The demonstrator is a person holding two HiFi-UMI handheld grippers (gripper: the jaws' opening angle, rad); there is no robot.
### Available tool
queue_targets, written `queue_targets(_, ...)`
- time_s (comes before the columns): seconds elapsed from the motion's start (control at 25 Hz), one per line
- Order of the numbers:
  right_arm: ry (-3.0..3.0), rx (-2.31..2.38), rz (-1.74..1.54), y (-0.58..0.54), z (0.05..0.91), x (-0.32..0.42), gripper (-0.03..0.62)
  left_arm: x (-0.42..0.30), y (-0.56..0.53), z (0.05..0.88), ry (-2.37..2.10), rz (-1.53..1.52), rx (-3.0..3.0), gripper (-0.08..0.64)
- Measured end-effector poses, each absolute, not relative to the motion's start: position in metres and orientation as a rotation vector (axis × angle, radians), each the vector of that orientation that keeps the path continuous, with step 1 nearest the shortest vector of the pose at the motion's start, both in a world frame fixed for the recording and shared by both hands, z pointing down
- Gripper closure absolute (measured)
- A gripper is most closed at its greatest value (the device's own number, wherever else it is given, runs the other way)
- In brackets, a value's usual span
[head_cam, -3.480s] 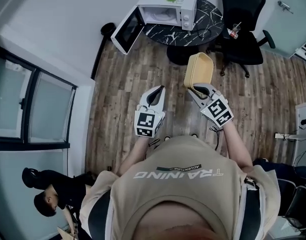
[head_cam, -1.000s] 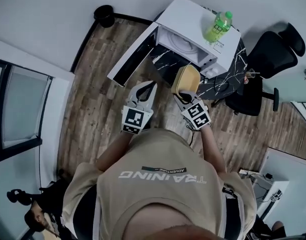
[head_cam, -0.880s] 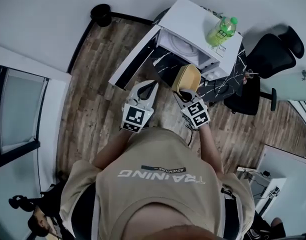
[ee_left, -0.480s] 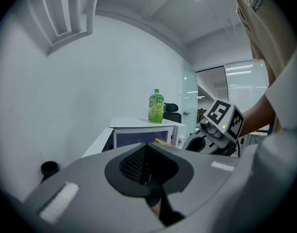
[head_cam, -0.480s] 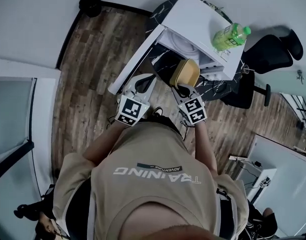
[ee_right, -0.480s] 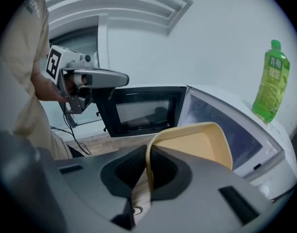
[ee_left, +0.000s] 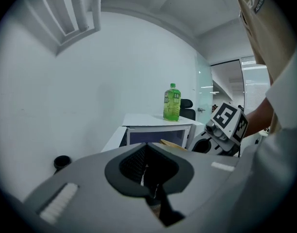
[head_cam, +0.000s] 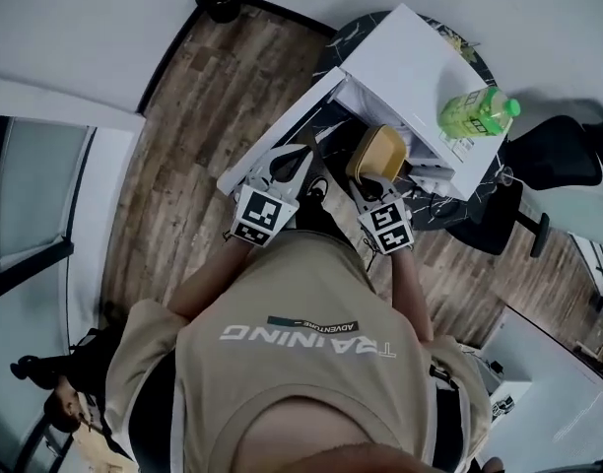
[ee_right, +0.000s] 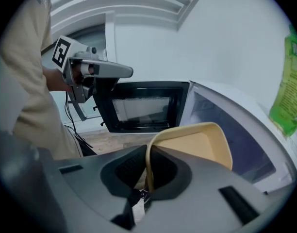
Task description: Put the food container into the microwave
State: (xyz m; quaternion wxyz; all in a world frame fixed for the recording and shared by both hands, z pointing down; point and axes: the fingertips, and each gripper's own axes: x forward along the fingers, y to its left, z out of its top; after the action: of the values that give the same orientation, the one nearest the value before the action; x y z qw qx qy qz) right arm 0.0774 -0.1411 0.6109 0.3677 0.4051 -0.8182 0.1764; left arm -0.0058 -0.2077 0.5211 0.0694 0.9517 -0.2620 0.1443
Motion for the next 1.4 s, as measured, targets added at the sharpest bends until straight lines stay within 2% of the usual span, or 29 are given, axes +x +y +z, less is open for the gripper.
queue_targets(0.44, -2.125, 0.847, 0.299, -0.183, 0.63, 0.102, 0.568, 0.037, -0.249, 0.518, -0.966, 0.561, 2.738, 0.551)
queue_targets(0.84, -2.074, 0.955, 0.2, -0.243, 0.647, 0.132, 0.568, 0.063, -0.253, 0.522, -0.967, 0.694, 2.748, 0.551)
queue_targets(1.4, -1.829, 1.051, 0.086, -0.294, 0.672, 0.163, 0.568, 0.071, -0.274, 0.499, -0.867, 0.516, 2.857, 0.551)
